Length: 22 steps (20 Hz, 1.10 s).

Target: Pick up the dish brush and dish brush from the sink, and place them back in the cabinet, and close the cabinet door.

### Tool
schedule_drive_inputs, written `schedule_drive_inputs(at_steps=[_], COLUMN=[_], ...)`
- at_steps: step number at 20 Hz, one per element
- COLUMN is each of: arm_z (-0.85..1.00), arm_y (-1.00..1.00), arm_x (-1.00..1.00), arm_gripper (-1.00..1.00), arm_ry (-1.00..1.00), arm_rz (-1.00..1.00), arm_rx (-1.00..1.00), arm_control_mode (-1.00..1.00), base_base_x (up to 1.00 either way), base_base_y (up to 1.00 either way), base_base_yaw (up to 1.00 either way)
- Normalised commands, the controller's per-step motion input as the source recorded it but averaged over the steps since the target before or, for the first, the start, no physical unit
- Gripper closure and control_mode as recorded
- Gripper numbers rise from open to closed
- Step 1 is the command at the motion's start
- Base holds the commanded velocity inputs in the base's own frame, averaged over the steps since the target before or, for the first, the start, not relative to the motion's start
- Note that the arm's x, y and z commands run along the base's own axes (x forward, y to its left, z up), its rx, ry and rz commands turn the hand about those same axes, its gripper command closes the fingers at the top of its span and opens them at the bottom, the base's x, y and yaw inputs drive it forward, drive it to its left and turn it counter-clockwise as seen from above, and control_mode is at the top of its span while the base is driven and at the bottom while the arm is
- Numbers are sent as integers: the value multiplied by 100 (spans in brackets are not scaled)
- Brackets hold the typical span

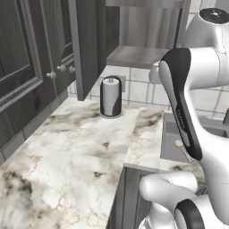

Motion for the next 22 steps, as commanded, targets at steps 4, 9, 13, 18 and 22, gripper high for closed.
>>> schedule_drive_inputs(at_steps=[4,9,13,18,22], arm_z=[13,17,24,28,17], arm_y=[0,0,0,0,0], arm_x=[56,62,55,50,41], arm_gripper=[100,100,100,100,100], arm_ry=[-7,-6,-5,-3,0], arm_rz=[-8,-7,-4,-1,0], arm_rx=[0,0,0,0,0], arm_control_mode=[-100,-100,-100,-100,-100], base_base_x=[0,0,0,0,0], base_base_y=[0,0,0,0,0], base_base_yaw=[0,0,0,0,0])
